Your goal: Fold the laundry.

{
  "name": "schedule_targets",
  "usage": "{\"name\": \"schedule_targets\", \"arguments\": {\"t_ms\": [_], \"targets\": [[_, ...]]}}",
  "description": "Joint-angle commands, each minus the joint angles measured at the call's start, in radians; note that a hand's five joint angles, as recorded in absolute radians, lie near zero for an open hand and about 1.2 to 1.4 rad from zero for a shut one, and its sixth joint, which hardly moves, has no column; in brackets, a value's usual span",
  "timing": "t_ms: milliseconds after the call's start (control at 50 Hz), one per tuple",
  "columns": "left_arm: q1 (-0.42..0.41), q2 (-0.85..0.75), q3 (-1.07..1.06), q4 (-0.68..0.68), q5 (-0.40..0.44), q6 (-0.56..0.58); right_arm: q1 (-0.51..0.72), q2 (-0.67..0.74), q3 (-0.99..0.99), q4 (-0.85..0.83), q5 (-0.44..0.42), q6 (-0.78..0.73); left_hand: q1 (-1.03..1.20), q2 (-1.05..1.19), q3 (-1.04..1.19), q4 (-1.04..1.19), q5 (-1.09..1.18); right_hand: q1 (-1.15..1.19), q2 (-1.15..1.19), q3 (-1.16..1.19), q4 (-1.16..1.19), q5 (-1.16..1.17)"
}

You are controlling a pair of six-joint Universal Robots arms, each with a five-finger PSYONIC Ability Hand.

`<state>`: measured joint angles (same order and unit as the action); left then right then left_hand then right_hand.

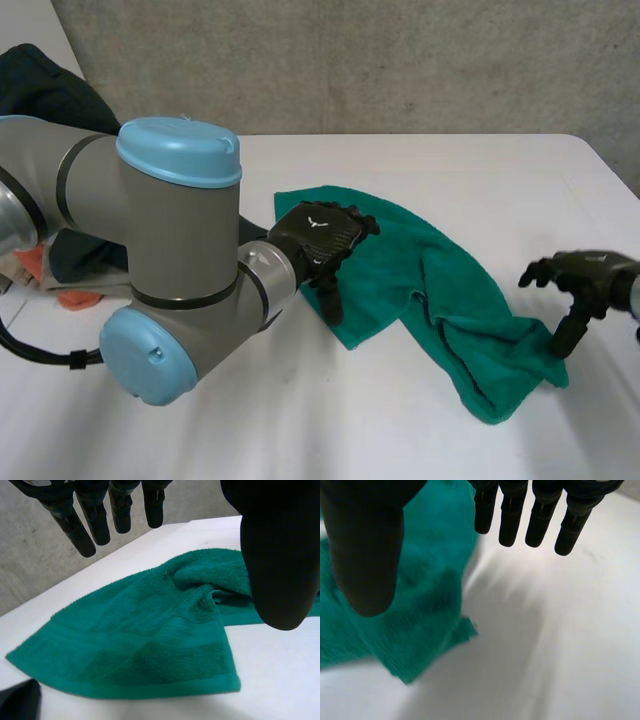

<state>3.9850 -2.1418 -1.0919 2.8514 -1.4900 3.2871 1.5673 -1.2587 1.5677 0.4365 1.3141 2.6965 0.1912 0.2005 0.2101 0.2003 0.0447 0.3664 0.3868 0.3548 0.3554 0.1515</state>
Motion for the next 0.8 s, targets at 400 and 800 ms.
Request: {"name": "schedule_targets", "arguments": {"t_ms": [400,800], "targets": [[0.454,-0.346,0.388,0.109,-0.087,0.621,0.157,-0.067,0.192,-0.311,0.020,0.035,-0.017,-0.026,-0.036,-0.026,-0.045,1.030,1.009,1.041,1.041,1.070],[0.543,-0.573,0.604,0.183,-0.207,0.784,0.168,-0.087,0.201,-0.308,0.042,0.006,1.205,1.196,1.186,1.196,1.177,1.030,1.009,1.041,1.041,1.070]]}}
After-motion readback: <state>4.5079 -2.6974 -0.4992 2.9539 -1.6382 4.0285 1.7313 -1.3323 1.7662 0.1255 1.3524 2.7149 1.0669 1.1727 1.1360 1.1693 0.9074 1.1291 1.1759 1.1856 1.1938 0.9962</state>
